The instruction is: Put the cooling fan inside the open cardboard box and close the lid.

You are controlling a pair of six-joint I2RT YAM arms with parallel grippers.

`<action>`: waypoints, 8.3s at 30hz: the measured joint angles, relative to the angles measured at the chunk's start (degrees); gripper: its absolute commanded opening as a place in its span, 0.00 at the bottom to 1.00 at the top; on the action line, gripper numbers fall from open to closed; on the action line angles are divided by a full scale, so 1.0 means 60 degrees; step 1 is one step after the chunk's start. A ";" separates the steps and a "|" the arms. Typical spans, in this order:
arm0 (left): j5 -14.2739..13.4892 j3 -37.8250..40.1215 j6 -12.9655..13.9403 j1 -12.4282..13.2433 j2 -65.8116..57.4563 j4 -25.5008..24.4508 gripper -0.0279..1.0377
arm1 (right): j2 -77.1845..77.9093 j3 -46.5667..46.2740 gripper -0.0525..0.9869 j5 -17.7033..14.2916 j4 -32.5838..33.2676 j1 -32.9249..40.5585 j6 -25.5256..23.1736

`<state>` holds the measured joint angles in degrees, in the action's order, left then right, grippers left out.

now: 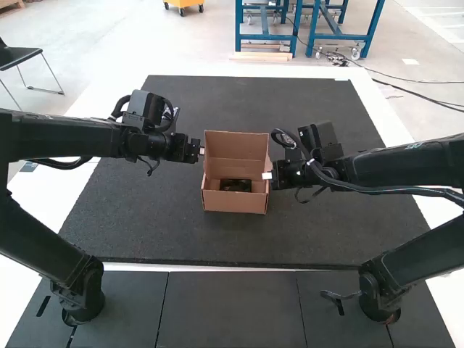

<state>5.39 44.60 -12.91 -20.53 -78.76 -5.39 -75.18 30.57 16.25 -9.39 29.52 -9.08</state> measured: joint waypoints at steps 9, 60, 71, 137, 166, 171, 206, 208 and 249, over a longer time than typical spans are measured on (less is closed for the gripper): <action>0.0000 0.0000 0.0178 0.0000 0.0583 -0.0674 0.93 | -0.0004 -0.0044 0.06 -0.0029 0.0127 0.0007 0.0051; -0.0481 0.3034 0.0463 -0.0055 -0.0517 -0.2652 0.93 | 0.6105 0.1712 0.88 -0.0346 0.5679 -0.0091 -0.0131; 0.0069 0.3541 0.0805 -0.0918 -0.0572 -0.4626 0.93 | 0.5839 0.2379 0.88 -0.0656 0.5635 -0.0459 -0.0135; 0.0106 -0.0022 0.0929 -0.0918 -0.0127 -0.2415 0.93 | 0.5180 0.2983 0.88 -0.1035 0.8266 -0.0240 0.1064; -0.0361 -0.0455 0.1129 -0.1111 0.0521 -0.2965 0.93 | 0.5162 0.3257 0.88 -0.1035 0.8215 -0.0240 0.1096; -0.0448 -0.0047 0.1330 -0.0831 0.1643 -0.3242 0.93 | 0.5162 0.3388 0.91 -0.1202 0.7697 -0.0244 0.1096; -0.0809 -0.6437 0.1257 0.2637 1.2404 0.2302 0.92 | 0.9908 -0.3406 0.92 -0.2255 -0.0871 -0.3810 0.1275; -0.0648 -0.6637 0.1264 0.2663 1.2801 0.2415 0.92 | 1.0302 -0.3850 0.92 -0.2142 -0.1169 -0.3898 0.1326; -0.0255 -0.7377 0.1392 0.4102 1.3038 0.0725 0.93 | 1.2437 -0.5060 0.93 -0.3687 0.1413 -0.4014 0.0331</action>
<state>3.86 0.34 -4.56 4.08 -0.54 -1.04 -0.56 0.21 -5.87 -0.91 5.43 -7.09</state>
